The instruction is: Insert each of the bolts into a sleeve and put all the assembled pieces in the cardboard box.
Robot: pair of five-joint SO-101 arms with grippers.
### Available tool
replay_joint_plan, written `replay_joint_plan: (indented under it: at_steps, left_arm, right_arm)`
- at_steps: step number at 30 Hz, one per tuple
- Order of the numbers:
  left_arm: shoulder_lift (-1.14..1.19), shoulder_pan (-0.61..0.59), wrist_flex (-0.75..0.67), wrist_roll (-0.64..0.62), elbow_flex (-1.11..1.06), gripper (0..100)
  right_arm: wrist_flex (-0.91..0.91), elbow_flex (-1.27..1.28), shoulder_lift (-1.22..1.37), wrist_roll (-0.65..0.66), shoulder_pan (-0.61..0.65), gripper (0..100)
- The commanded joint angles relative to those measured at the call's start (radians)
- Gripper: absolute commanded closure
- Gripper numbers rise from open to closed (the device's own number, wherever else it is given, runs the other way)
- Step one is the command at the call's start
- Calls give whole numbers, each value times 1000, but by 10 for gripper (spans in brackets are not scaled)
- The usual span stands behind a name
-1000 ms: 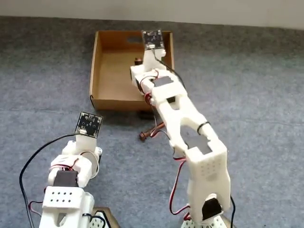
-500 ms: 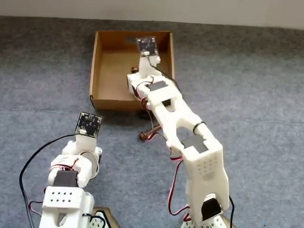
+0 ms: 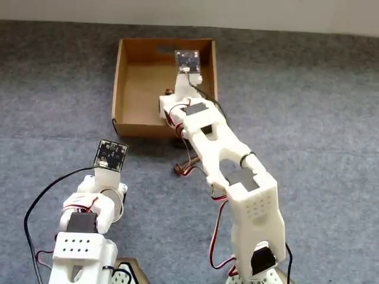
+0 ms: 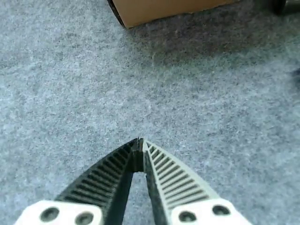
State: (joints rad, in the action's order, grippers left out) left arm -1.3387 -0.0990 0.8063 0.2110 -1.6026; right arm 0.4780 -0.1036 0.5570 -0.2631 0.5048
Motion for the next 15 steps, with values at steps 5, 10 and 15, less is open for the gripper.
replay_joint_plan:
  at_steps: [5,10,15]
  left_arm:
    - [-13,12,-15,-6,4,976]
    - [-13,12,-15,-6,4,976]
    - [-13,12,-15,-6,4,976]
  right_arm:
    - [41,-18,-13,58,-4,993]
    - [38,-16,-12,52,-1,993]
    - [38,-15,-12,52,-1,990]
